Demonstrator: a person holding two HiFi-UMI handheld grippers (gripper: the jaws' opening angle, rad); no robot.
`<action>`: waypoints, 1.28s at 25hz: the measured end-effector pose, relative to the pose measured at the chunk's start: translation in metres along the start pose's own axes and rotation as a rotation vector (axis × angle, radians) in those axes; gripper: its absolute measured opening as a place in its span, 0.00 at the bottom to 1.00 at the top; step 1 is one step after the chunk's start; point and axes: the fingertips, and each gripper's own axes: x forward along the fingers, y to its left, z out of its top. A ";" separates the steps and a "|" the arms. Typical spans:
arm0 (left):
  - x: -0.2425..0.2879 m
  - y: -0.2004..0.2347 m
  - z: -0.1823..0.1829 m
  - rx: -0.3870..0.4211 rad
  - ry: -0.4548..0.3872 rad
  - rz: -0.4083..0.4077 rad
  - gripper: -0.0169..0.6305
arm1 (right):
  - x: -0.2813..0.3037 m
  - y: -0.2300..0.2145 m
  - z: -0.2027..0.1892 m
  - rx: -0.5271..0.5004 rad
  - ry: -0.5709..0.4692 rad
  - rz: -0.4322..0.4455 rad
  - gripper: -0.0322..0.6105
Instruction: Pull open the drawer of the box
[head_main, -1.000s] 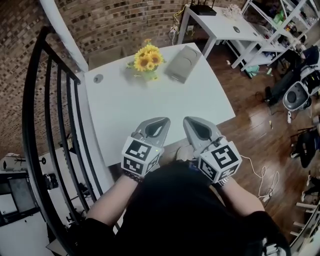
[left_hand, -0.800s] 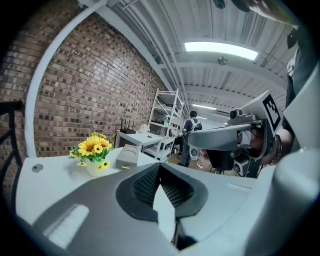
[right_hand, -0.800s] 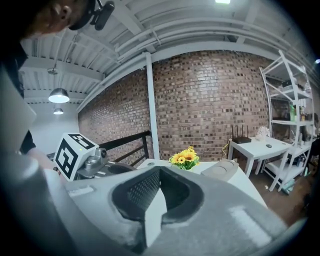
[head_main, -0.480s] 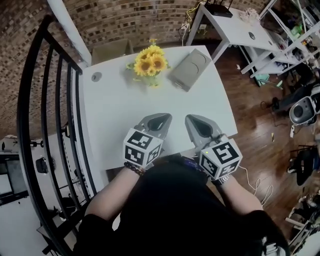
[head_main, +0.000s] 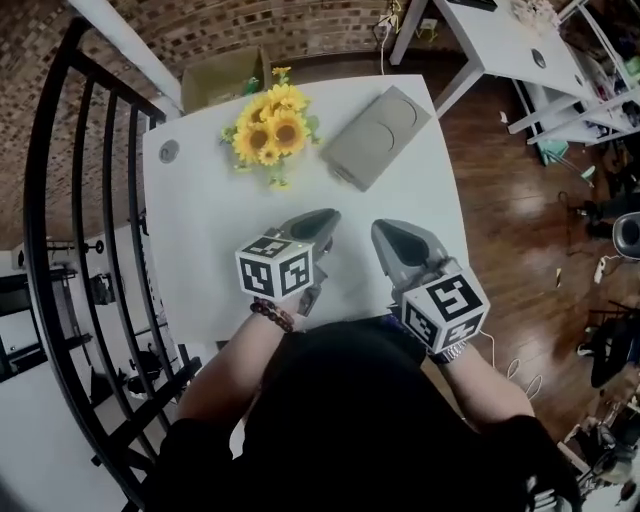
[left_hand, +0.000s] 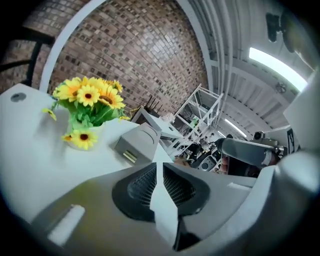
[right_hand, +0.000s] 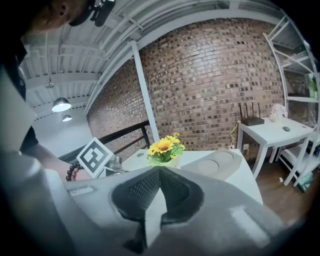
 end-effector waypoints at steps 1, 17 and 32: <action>0.008 0.007 -0.002 -0.038 0.004 0.013 0.11 | 0.003 -0.006 -0.002 0.006 0.009 0.010 0.03; 0.093 0.070 -0.017 -0.547 -0.021 0.050 0.18 | 0.037 -0.067 -0.016 0.064 0.079 0.130 0.03; 0.107 0.072 -0.016 -0.628 -0.039 0.003 0.12 | 0.050 -0.081 -0.015 0.064 0.086 0.154 0.03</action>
